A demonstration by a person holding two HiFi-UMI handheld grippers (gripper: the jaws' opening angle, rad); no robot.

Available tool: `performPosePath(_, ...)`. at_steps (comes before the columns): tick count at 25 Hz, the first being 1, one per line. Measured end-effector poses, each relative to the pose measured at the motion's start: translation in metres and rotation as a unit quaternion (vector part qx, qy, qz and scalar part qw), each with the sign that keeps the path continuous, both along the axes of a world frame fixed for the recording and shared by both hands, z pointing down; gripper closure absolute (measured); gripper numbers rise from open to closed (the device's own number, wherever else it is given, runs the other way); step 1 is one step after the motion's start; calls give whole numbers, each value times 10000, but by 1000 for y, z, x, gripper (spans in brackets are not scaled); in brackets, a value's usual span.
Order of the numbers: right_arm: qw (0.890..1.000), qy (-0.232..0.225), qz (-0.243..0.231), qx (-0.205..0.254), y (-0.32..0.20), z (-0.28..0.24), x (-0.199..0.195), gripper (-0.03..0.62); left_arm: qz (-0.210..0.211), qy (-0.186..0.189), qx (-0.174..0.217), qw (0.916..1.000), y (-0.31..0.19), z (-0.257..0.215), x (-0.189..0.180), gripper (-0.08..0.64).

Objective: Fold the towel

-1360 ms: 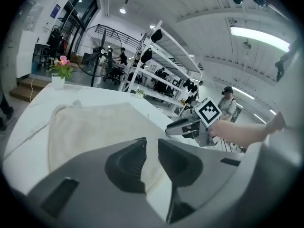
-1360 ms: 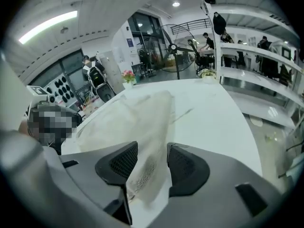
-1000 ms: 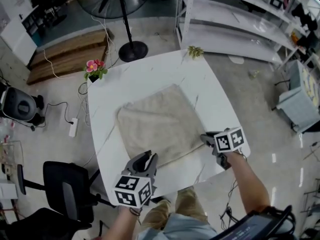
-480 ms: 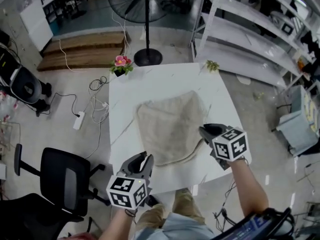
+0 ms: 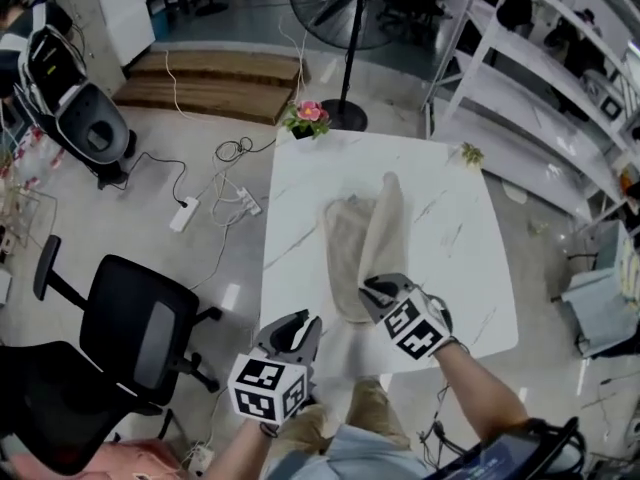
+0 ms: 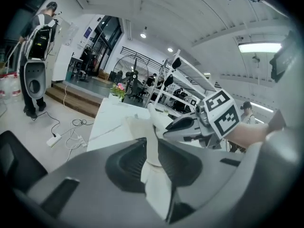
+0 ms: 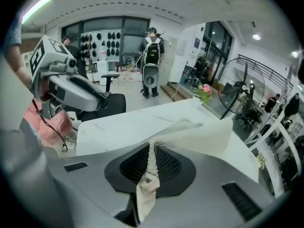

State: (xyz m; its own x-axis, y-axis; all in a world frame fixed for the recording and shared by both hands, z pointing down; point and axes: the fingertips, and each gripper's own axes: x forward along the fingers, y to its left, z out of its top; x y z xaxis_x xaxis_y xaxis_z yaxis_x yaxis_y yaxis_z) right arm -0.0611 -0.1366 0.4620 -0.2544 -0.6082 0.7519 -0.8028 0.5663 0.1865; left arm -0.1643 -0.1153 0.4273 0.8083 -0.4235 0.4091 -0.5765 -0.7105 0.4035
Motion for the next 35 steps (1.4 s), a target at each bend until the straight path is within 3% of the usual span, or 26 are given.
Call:
performPosePath(3, 9990, 228, -371, -77, 3, 23, -23, 549, -47, -52, -111, 9999, 5, 12, -11, 482)
performPosePath(7, 9978, 399, -516, -155, 6, 38, -37, 549, -83, -93, -226, 9997, 7, 25, -19, 482)
performPosePath(16, 9959, 226, -660, 580, 1, -21, -46, 549, -234, -67, -219, 9995, 1, 20, -22, 482)
performPosePath(26, 9873, 484, -1516, -21, 11, 85, -76, 542, -200, -258, -428, 9985, 10, 40, -8, 482)
performPosePath(27, 9852, 411, -1657, -130, 15, 88, -80, 523, -236, -259, -463, 9983, 10, 42, -6, 482)
performPosePath(30, 9773, -241, -2019, -596, 30, 71, -87, 380, -353, -263, -509, 9977, 6, 42, -1, 482)
performPosePath(35, 9574, -1357, -2388, -894, 34, -7, -60, 354, -601, -156, -571, 9964, -5, 32, 11, 462)
